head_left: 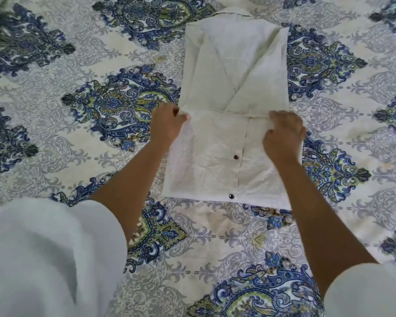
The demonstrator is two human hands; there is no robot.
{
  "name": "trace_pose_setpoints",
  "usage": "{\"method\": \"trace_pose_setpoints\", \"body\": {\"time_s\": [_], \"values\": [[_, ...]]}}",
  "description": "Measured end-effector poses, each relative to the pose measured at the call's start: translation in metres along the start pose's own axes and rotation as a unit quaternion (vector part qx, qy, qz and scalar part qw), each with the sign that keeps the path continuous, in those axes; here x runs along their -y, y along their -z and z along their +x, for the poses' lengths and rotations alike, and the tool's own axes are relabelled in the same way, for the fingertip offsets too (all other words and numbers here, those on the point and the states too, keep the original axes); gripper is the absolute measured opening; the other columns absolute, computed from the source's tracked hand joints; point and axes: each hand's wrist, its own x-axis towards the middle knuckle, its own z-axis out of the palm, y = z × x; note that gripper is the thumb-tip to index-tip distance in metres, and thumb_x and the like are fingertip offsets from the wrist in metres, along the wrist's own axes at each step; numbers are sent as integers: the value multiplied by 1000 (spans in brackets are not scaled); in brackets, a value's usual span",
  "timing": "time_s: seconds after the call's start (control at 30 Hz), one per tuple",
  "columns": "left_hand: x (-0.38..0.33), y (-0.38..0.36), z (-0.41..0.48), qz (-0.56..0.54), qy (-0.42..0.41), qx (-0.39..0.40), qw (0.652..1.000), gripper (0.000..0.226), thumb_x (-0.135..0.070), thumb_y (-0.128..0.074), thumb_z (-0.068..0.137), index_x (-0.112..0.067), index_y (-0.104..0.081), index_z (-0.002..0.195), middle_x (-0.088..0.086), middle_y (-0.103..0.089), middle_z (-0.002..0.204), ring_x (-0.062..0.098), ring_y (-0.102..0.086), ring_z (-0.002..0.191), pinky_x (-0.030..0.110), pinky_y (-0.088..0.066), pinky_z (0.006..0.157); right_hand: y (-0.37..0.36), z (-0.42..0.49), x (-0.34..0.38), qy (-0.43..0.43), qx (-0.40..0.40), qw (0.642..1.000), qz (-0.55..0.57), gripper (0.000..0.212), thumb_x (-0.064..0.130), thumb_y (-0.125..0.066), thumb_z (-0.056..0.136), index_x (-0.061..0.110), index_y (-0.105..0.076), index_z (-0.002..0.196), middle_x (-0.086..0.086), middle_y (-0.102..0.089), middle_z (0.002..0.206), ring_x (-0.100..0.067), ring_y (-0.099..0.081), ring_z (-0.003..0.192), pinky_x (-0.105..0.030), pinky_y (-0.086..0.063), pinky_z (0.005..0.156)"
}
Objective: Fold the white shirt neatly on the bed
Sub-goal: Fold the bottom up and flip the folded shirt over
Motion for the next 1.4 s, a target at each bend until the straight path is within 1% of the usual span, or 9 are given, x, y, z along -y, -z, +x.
{"method": "trace_pose_setpoints", "body": {"time_s": [0.13,0.27,0.43,0.73,0.87,1.0,1.1,1.27,1.4], "values": [[-2,7,7,-107,44,35,993,24,-14,-66,85,-14,-48,69,0,-46,66,13,-42,60,26,-36,55,22,20,-32,-89,87,991,-54,55,6,-50,87,28,-43,137,-14,-35,142,-34,-28,133,-47,-27,107],[11,7,6,-183,107,20,977,29,-8,-70,80,-16,-44,69,0,-46,68,16,-43,64,27,-37,61,23,26,-46,-181,34,966,183,44,16,-65,84,17,-55,126,-14,-55,126,-27,-55,104,-34,-45,87],[13,5,4,-224,105,37,968,30,-6,-66,83,-17,-45,64,0,-51,68,12,-48,63,26,-41,62,17,24,-50,-210,-52,926,311,31,9,-70,79,7,-62,109,0,-59,91,-14,-52,83,-17,-39,59],[13,4,-5,-242,24,80,967,17,-4,-64,85,0,-63,101,-6,-64,78,8,-60,70,17,-52,58,14,24,-66,-172,-33,900,400,21,-2,-69,77,10,-63,93,6,-55,72,-12,-51,70,-33,-46,73],[23,7,-3,-300,59,74,949,17,1,-60,86,-16,-63,85,-13,-68,69,8,-61,71,16,-53,58,14,30,-64,-130,-32,891,434,23,-7,-67,76,16,-63,80,2,-57,71,-10,-50,68,-26,-46,70],[17,1,-2,-209,34,64,975,25,-13,-63,88,-7,-56,111,-2,-62,96,12,-58,87,22,-49,72,4,29,-61,-140,-28,927,346,29,3,-67,80,3,-62,109,0,-56,80,-12,-51,73,-28,-45,70],[6,-8,-7,55,-89,-40,994,55,-29,-60,89,-3,-39,133,20,-39,136,33,-38,126,43,-36,101,7,13,-54,-44,-61,987,143,45,19,-59,88,9,-49,130,-13,-50,128,-27,-45,120,-38,-39,101],[8,-43,-37,326,-338,74,880,66,-44,-24,97,-12,-1,150,11,-3,158,28,-2,146,47,-2,116,-17,-10,-31,202,64,972,-104,62,47,-14,92,21,-26,147,-3,-16,158,-23,-12,146,-48,-9,116],[26,-44,-23,377,-317,100,865,63,-52,2,92,-25,7,149,-3,10,157,15,14,143,43,8,116,-25,10,-52,106,103,981,-126,53,47,-14,99,35,-2,149,5,4,159,-21,6,147,-48,0,116]]}}
